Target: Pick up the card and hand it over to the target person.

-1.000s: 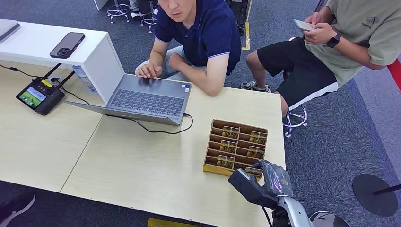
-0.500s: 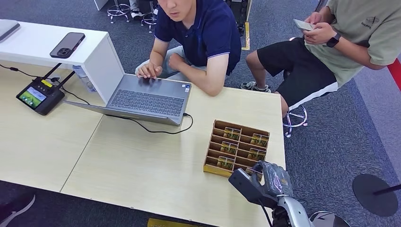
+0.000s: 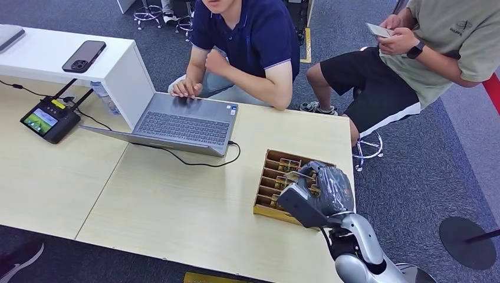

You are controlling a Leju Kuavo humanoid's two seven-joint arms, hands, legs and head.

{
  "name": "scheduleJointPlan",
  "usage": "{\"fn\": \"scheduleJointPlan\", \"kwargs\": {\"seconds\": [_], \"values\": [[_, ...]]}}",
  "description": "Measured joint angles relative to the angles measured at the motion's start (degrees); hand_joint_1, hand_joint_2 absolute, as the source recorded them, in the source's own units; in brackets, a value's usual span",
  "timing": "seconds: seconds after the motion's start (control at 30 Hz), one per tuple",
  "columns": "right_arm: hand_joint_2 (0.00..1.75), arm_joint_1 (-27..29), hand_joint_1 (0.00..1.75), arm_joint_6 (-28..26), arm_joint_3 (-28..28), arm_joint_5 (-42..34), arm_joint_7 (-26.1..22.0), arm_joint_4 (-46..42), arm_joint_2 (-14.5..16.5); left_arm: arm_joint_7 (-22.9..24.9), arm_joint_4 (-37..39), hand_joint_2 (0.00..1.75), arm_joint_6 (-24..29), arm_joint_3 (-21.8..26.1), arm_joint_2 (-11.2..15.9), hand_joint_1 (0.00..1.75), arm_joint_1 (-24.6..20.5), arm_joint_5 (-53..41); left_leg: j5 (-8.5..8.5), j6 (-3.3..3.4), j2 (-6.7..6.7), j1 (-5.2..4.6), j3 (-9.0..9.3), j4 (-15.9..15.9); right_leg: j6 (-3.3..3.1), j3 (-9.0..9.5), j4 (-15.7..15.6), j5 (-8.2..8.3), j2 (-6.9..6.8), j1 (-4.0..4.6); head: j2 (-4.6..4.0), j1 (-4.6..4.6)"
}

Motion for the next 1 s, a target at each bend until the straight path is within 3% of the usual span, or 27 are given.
{"fn": "scheduleJointPlan", "kwargs": {"seconds": [0.2, 0.4, 0.5, 0.77, 0.9, 1.0], "values": [[1.75, -7.4, 1.75, 1.8, 2.9, -2.1, 0.0, 9.9, 3.5, 1.1, 0.0, 1.75, -0.7, -1.5, 0.3, 0.00, -0.1, -1.3, 0.03, 0.00, -0.04, 0.00, 0.04, 0.0, -0.01, 0.08, 0.0, 0.00, -0.06, 0.00, 0.00, 0.00], [1.75, -16.1, 1.75, -0.2, 6.1, -2.8, -2.2, 30.8, 10.6, 0.3, 0.0, 1.75, -1.5, -3.3, 0.1, 0.00, -0.2, -3.0, 0.10, -0.02, 0.11, 0.00, 0.06, -0.1, -0.05, 0.06, -0.1, 0.12, 0.10, 0.00, 0.00, 0.00], [1.75, -18.4, 1.75, -0.5, 6.7, -2.9, -2.9, 36.5, 12.9, 0.0, -0.1, 1.75, -1.8, -3.7, -0.2, 0.00, -0.2, -3.4, 0.07, 0.00, -0.03, 0.00, 0.06, -0.1, -0.01, 0.11, 0.0, 0.02, -0.05, -0.01, 0.00, 0.00], [1.75, -20.8, 1.75, -0.9, 8.0, -2.7, -3.8, 39.9, 14.9, 0.4, -0.1, 1.75, -2.6, -4.1, -0.8, 0.00, -0.2, -3.7, 0.12, 0.03, -0.29, 0.01, -0.07, -0.1, 0.00, 0.10, 0.0, -0.04, -0.33, 0.00, 0.00, 0.00], [1.75, -21.0, 0.00, -0.4, 8.3, -2.9, -3.2, 38.8, 14.2, 0.3, 0.0, 1.75, -3.2, -4.9, -0.7, 0.00, -0.2, -4.5, 0.15, 0.04, -0.33, 0.01, -0.14, -0.1, -0.01, 0.05, 0.0, -0.03, -0.37, 0.01, 0.00, 0.00], [1.75, -21.0, 0.00, 0.0, 8.6, -3.1, -2.7, 38.1, 13.7, -0.3, 0.1, 1.75, -2.7, -4.0, -0.8, 0.00, -0.2, -3.7, 0.17, 0.04, -0.34, 0.02, -0.15, -0.1, -0.04, 0.04, -0.1, -0.01, -0.38, 0.02, 0.00, 0.00]]}}
